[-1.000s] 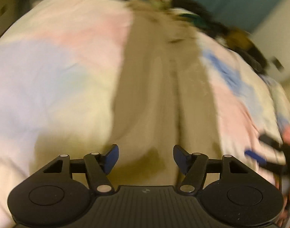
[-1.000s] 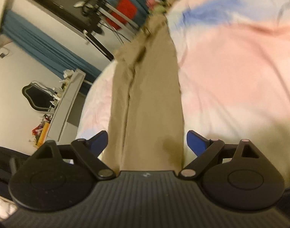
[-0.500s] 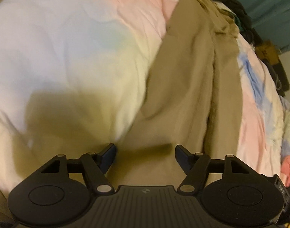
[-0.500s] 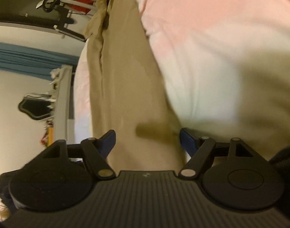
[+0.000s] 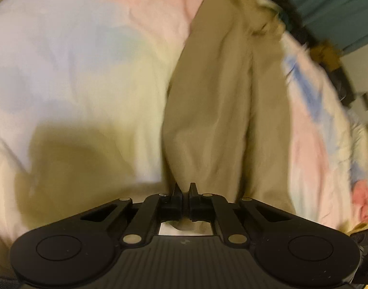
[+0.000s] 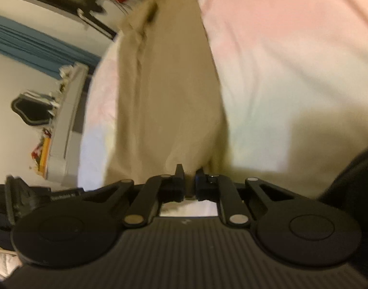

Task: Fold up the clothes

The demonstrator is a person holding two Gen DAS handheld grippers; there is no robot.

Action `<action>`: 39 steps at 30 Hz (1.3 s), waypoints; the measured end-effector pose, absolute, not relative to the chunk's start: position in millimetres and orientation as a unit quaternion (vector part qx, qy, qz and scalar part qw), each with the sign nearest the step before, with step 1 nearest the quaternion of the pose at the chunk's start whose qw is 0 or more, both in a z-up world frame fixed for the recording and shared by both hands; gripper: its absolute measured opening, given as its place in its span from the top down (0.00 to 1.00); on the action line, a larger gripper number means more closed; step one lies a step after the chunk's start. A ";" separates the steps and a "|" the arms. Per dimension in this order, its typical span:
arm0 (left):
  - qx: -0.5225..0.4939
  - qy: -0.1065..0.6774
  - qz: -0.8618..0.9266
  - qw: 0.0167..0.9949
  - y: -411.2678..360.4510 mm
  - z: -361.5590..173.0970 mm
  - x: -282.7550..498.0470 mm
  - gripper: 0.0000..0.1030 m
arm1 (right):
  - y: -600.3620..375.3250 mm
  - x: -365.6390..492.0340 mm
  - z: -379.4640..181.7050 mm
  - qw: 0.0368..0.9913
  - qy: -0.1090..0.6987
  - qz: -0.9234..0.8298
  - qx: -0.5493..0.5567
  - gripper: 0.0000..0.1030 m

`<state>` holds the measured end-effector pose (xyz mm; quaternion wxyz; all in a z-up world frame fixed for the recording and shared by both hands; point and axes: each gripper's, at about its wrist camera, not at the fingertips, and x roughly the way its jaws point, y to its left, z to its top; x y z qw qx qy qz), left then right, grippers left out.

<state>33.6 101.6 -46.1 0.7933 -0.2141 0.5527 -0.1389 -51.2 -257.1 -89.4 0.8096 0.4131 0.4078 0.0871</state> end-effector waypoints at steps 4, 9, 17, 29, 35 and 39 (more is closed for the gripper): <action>-0.296 0.503 -0.167 0.794 121.6 -20.2 32.9 0.97 | -270.8 -49.1 -53.2 0.838 0.356 0.091 0.404 0.90; -0.362 0.416 -0.212 0.807 125.8 46.8 20.8 0.97 | -293.4 -40.9 9.4 0.867 0.288 0.106 0.393 0.90; -0.426 0.369 -0.231 0.793 132.4 83.1 -41.3 0.97 | -317.1 -79.2 41.8 0.889 0.245 0.132 0.364 0.90; -0.434 0.415 -0.182 0.779 129.2 32.2 -53.1 0.97 | -322.7 -57.3 1.1 0.877 0.290 0.109 0.368 0.90; -0.391 0.378 -0.137 0.828 84.2 43.6 65.0 0.97 | -324.6 22.3 0.1 0.884 0.275 0.077 0.371 0.90; -0.336 0.340 -0.101 0.872 57.9 52.7 120.2 0.96 | -322.1 76.4 -0.4 0.895 0.261 0.055 0.358 0.90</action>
